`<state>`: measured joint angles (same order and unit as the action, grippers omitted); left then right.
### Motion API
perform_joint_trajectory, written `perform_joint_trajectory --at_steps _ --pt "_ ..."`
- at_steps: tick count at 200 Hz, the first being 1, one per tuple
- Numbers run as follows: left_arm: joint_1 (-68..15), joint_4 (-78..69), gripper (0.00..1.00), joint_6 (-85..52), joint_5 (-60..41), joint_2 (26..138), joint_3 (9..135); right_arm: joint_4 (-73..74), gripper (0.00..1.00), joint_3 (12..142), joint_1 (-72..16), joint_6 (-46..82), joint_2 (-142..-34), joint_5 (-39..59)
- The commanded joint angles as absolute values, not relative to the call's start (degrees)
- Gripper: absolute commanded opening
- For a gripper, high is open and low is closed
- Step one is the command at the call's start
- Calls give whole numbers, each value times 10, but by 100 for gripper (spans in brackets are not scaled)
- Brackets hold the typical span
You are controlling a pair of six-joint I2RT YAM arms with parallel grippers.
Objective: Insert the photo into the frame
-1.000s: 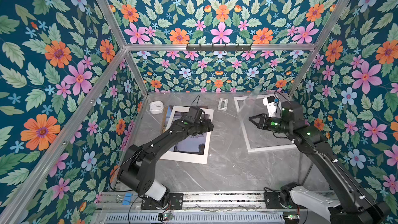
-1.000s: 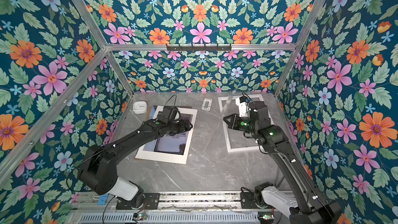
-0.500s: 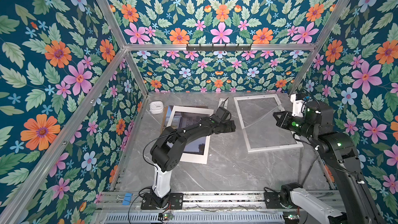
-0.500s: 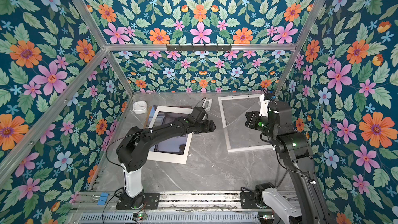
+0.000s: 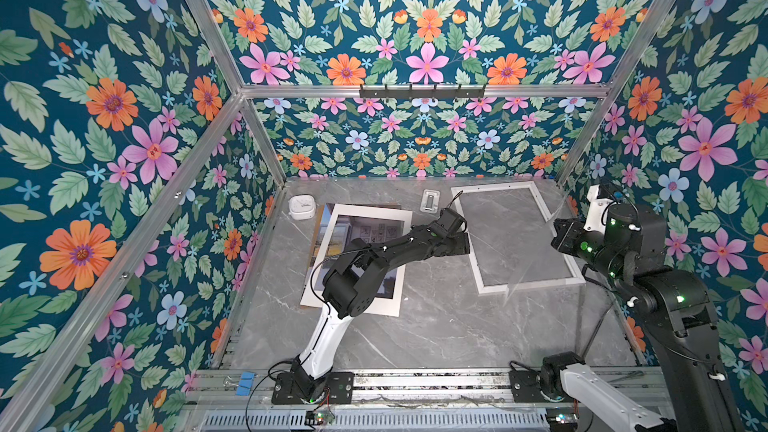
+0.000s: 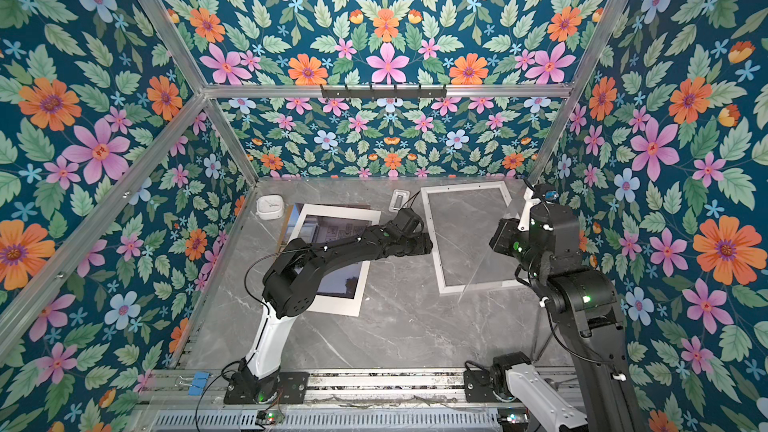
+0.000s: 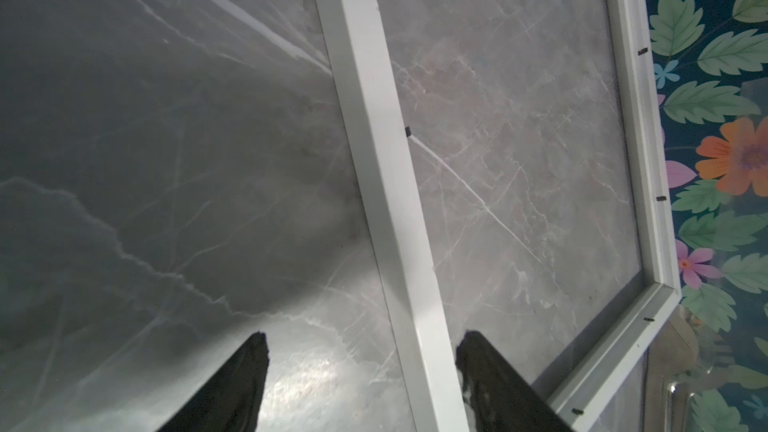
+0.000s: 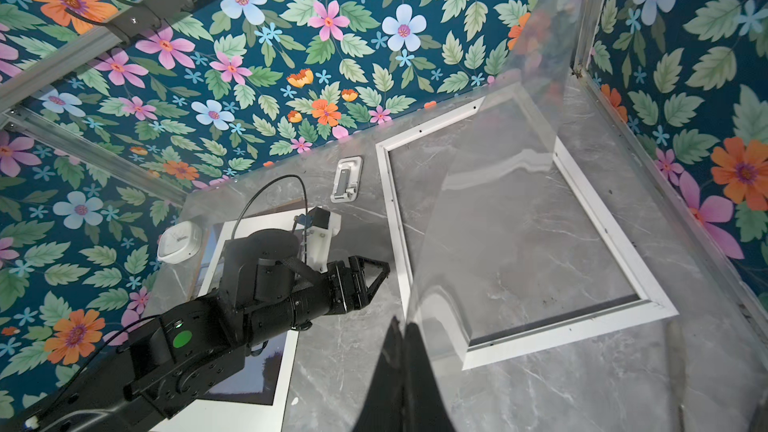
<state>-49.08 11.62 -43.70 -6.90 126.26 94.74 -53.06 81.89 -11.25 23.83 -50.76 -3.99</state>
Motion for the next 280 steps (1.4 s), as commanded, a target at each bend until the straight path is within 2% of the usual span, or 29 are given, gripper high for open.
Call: perform_joint_trajectory --at_steps 1,97,151,229,243,254,280 --pt "-493 124 75 -445 -56 1280 966 -537 0 819 -113 233 -501 -57" --pt "-510 151 70 -449 -46 1333 1019 -531 0 810 -113 230 -497 -46" --pt "-516 266 65 -417 13 1357 1078 -523 0 802 -113 235 -496 -32" --pt "-511 353 60 -381 65 1367 1114 -520 0 795 -113 236 -500 -20" --pt "-507 354 57 -379 65 1358 1103 -516 0 793 -113 236 -499 -16" --pt "-503 351 50 -378 65 1347 1088 -512 0 791 -113 236 -499 -9" --pt "-490 336 42 -377 68 1317 1043 -499 0 782 -113 236 -499 14"
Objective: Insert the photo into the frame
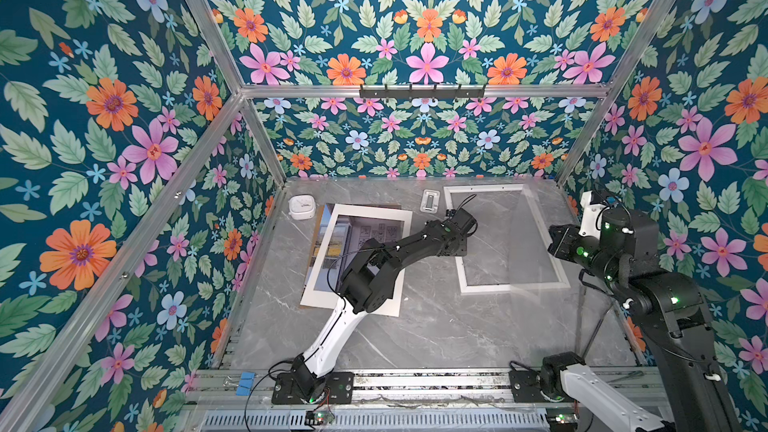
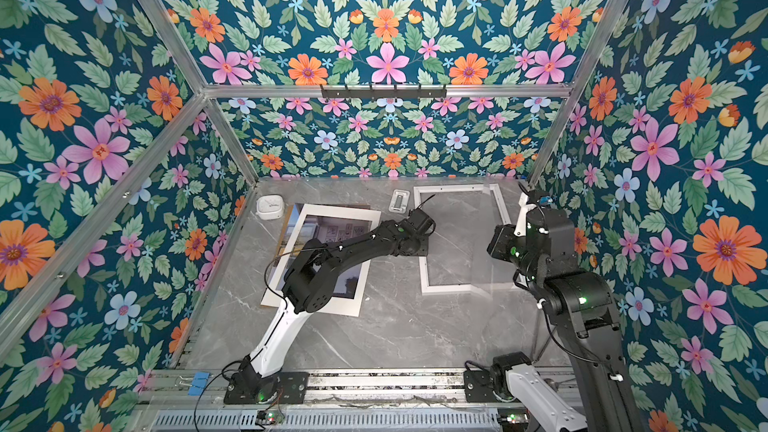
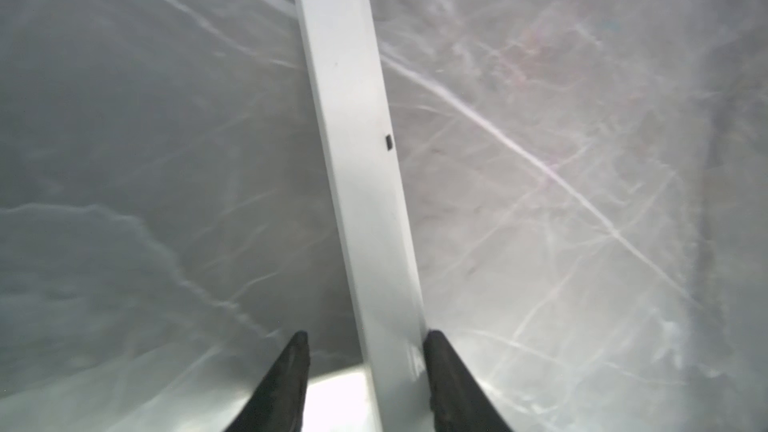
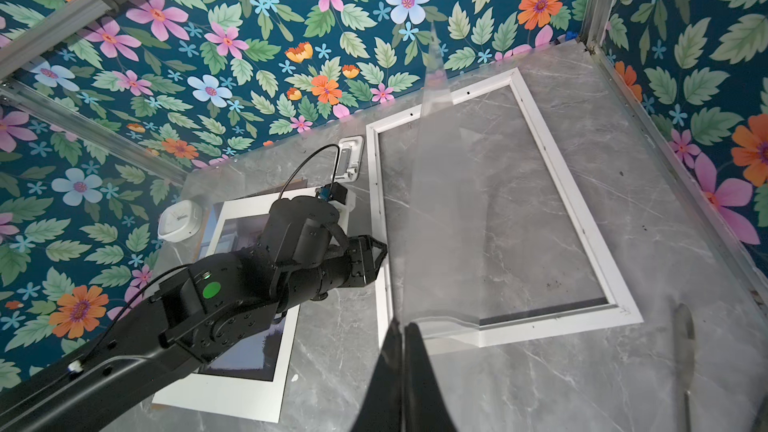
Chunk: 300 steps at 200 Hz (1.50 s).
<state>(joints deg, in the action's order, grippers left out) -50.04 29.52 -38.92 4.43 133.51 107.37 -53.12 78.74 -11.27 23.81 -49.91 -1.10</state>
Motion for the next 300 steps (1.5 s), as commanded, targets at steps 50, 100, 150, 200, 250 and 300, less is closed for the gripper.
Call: perform_joint_trajectory --at_steps 50,100,150,200,250,300 --pt "-474 329 27 -374 67 1275 987 -481 0 771 -113 241 -508 46" --pt "-460 320 22 -375 73 1227 916 -462 0 764 -113 249 -511 83" --pt "-450 306 29 -381 67 1183 863 -442 0 772 -113 261 -526 132" --pt "-444 291 59 -385 20 1137 865 -413 0 801 -113 284 -558 195" --pt "-413 261 67 -390 -35 1058 834 -297 0 783 -113 381 -582 266" --pt "-356 196 69 -403 -85 990 746 -238 0 782 -125 425 -622 262"
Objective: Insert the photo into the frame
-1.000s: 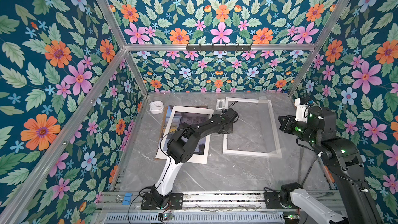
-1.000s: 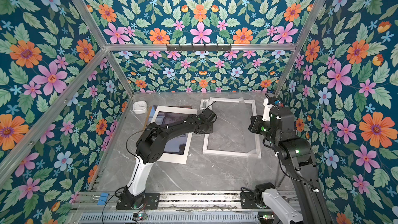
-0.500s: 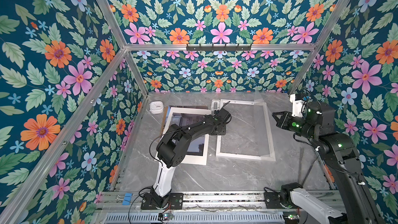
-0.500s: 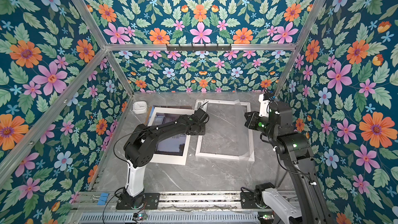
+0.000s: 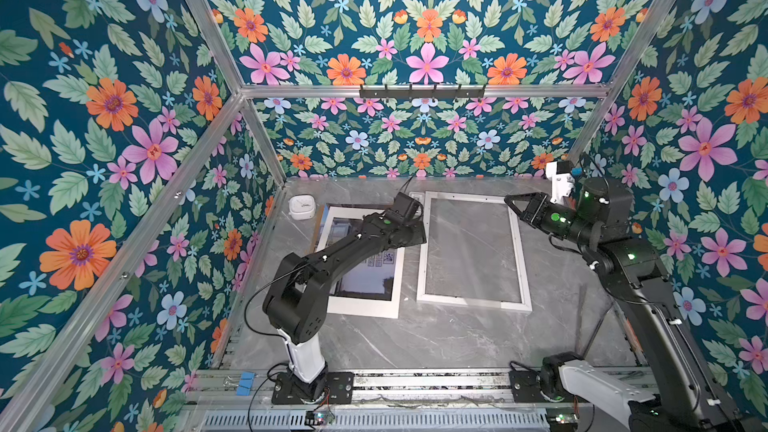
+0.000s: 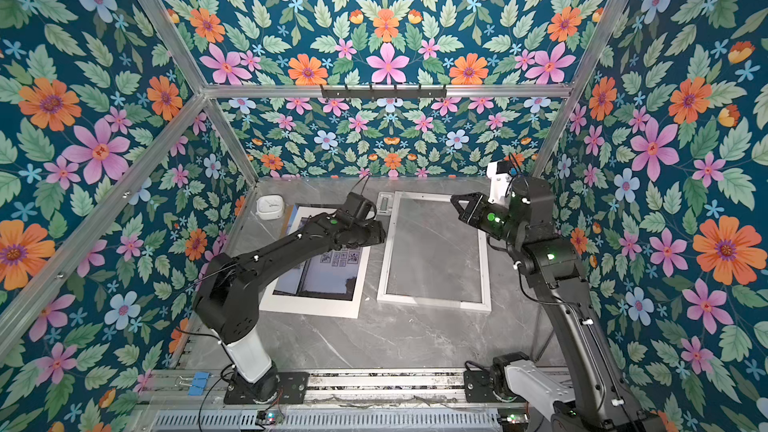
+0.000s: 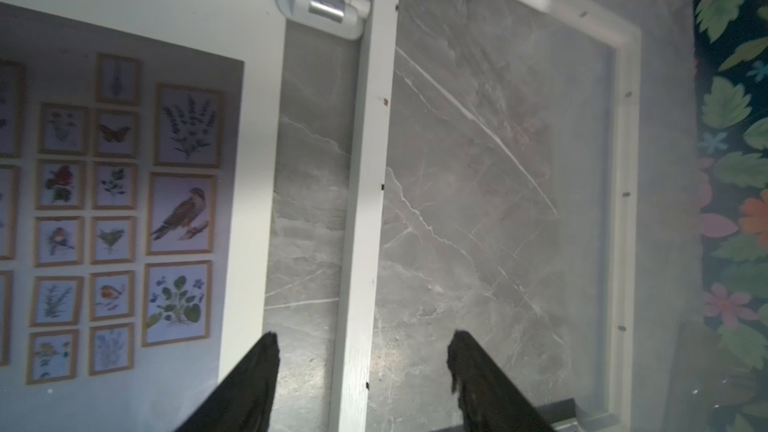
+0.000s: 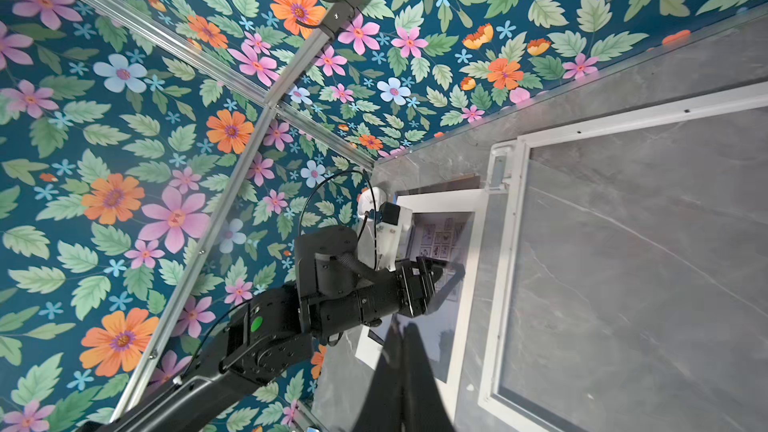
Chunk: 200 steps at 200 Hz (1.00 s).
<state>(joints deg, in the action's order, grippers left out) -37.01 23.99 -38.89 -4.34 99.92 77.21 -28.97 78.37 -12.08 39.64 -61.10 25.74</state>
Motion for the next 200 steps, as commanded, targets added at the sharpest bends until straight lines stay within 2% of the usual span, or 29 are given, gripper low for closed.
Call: perform_joint_trajectory --at_steps 1,52,97,120,145,171,200 --pt "-355 194 69 -404 -88 991 745 -238 0 781 -124 425 -622 262" --pt "-341 185 68 -384 -111 1019 727 -244 0 698 -124 407 -605 278" --pt "-310 182 68 -267 -169 1041 729 -276 36 627 -124 382 -570 300" --pt "-293 215 66 -222 -205 1075 765 -284 57 596 -123 375 -560 312" --pt "-289 249 66 -185 -217 1104 798 -295 75 568 -124 367 -556 330" --pt "-289 248 63 -172 -266 1128 808 -303 86 537 -124 361 -546 325" --pt "-289 254 61 -168 -282 1154 813 -304 88 513 -124 364 -532 316"
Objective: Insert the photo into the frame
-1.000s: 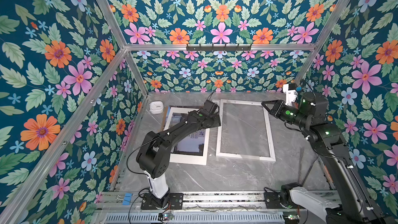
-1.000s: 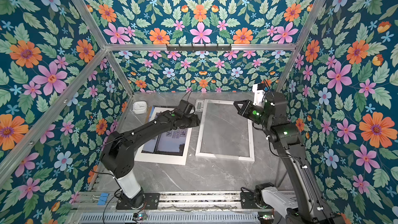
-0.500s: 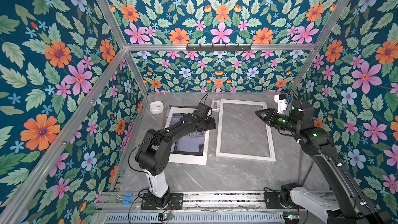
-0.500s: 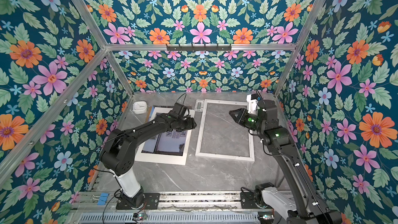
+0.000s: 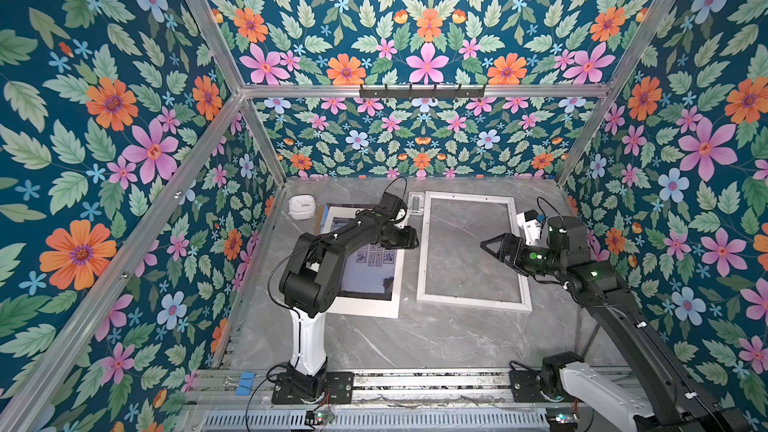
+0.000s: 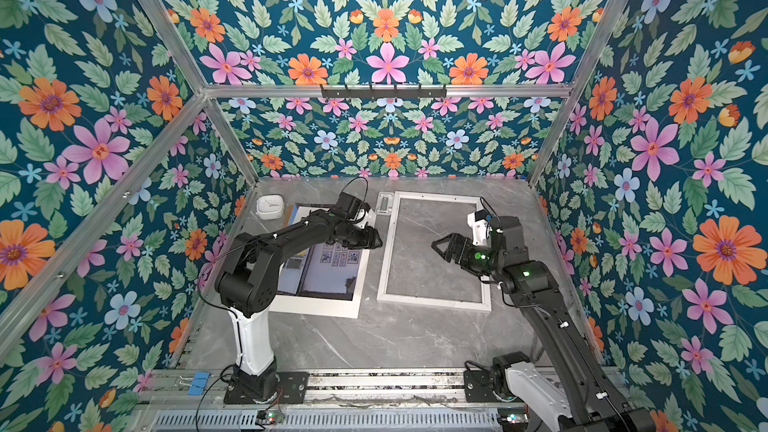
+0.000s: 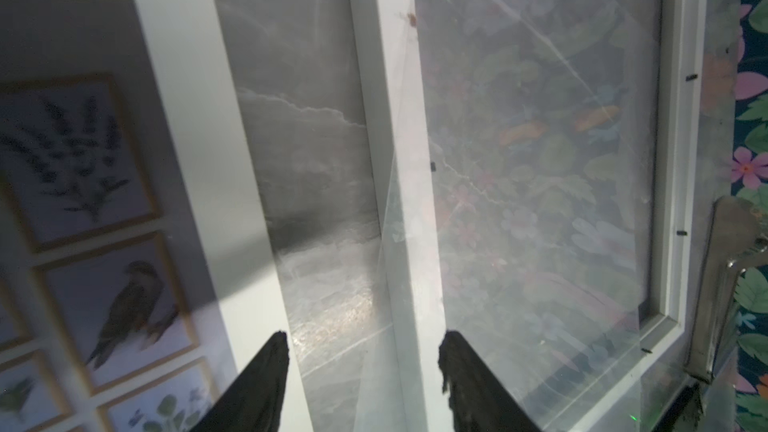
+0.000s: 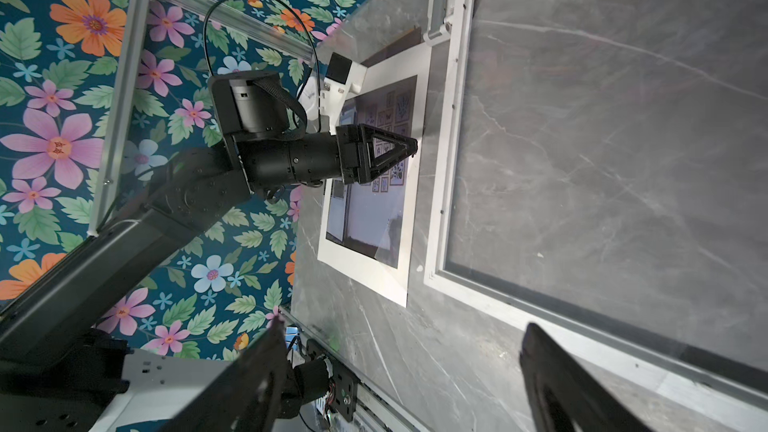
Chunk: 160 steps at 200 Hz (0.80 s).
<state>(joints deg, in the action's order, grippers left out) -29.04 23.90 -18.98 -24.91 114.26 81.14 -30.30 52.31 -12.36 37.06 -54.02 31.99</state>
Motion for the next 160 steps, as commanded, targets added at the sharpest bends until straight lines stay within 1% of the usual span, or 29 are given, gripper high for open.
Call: perform_joint_trajectory --at_steps 1,41,80,93,109,125,145,160 --pt "-289 254 61 -168 -282 1154 813 -304 88 513 -123 364 -531 316" --pt "-290 253 51 -163 -320 1169 811 -311 88 508 -123 365 -528 301" --pt "-289 263 33 -167 -346 1183 811 -302 88 499 -120 366 -532 303" --pt "-289 259 30 -172 -353 1182 808 -301 88 497 -120 366 -533 303" --pt "-289 255 23 -177 -353 1180 805 -301 88 493 -119 365 -533 303" --pt "-288 256 13 -180 -352 1177 806 -299 88 487 -118 364 -533 303" --pt "-288 256 3 -185 -352 1169 801 -293 88 479 -118 365 -535 307" --pt "-289 250 0 -194 -352 1153 789 -288 88 473 -118 365 -540 311"
